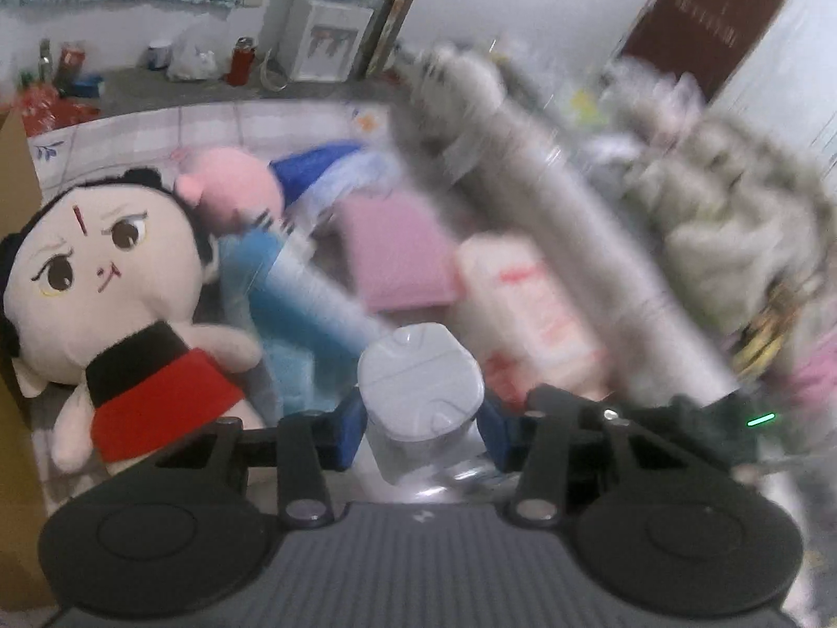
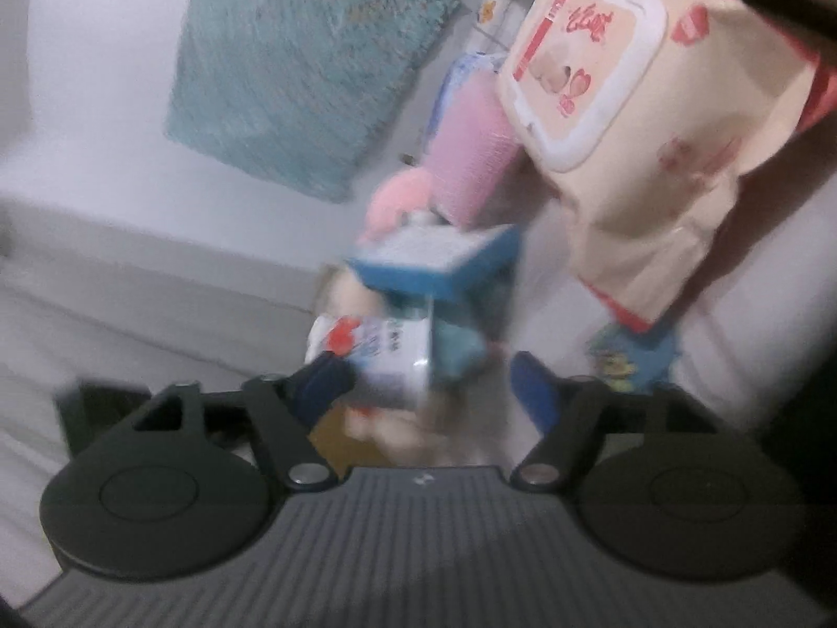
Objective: Organize soft objects
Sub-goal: 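Grasp the white yogurt cup with the left tool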
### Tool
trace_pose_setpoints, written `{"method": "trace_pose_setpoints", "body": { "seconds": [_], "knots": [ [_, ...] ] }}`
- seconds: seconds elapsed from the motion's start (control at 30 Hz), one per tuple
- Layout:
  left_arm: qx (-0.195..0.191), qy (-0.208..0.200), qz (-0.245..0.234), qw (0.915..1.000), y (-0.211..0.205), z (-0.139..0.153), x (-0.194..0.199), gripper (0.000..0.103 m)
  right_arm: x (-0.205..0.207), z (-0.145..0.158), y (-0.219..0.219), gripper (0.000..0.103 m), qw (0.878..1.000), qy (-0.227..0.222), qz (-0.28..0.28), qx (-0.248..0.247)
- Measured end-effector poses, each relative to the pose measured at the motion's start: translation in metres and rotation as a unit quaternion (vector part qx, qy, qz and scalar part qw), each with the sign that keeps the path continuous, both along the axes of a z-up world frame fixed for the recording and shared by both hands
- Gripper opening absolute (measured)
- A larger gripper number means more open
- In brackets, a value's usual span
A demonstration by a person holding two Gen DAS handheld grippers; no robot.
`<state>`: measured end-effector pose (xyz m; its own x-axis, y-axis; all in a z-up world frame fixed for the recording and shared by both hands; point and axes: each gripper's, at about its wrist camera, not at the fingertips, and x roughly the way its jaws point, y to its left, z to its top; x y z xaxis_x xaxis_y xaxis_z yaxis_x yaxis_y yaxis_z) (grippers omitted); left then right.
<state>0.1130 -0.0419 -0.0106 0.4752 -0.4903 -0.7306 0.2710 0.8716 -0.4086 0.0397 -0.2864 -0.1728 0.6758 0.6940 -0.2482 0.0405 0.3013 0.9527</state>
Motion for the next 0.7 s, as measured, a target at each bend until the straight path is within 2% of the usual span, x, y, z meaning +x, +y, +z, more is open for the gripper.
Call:
{"method": "trace_pose_setpoints", "body": {
  "seconds": [0.1, 0.17, 0.37, 0.43, 0.5, 0.57, 0.7],
  "knots": [
    [-0.052, -0.013, -0.001, 0.9985, 0.013, 0.025, -0.010, 0.047, 0.006, -0.007, 0.002, 0.088, 0.995, -0.014, -0.009, 0.095],
    [-0.091, -0.014, -0.004, 0.9957, 0.020, 0.035, -0.015, 0.047, 0.013, -0.011, 0.007, 0.089, 0.988, -0.022, -0.005, 0.153],
    [-0.191, -0.003, -0.004, 0.9816, 0.031, 0.040, -0.027, 0.047, 0.032, -0.016, 0.038, 0.093, 0.955, -0.045, 0.027, 0.290],
    [-0.212, 0.005, -0.003, 0.9772, 0.033, 0.034, -0.028, 0.047, 0.035, -0.012, 0.045, 0.091, 0.948, -0.053, 0.035, 0.312],
    [-0.230, 0.012, 0.000, 0.9732, 0.035, 0.027, -0.029, 0.047, 0.034, -0.008, 0.048, 0.085, 0.944, -0.056, 0.039, 0.323],
    [-0.241, 0.017, 0.003, 0.9705, 0.038, 0.021, -0.031, 0.047, 0.032, -0.005, 0.048, 0.066, 0.941, -0.062, 0.043, 0.330],
    [-0.272, 0.031, 0.006, 0.9618, 0.045, 0.004, -0.031, 0.048, 0.024, 0.001, 0.041, 0.066, 0.950, -0.062, 0.036, 0.305]
  ]
}}
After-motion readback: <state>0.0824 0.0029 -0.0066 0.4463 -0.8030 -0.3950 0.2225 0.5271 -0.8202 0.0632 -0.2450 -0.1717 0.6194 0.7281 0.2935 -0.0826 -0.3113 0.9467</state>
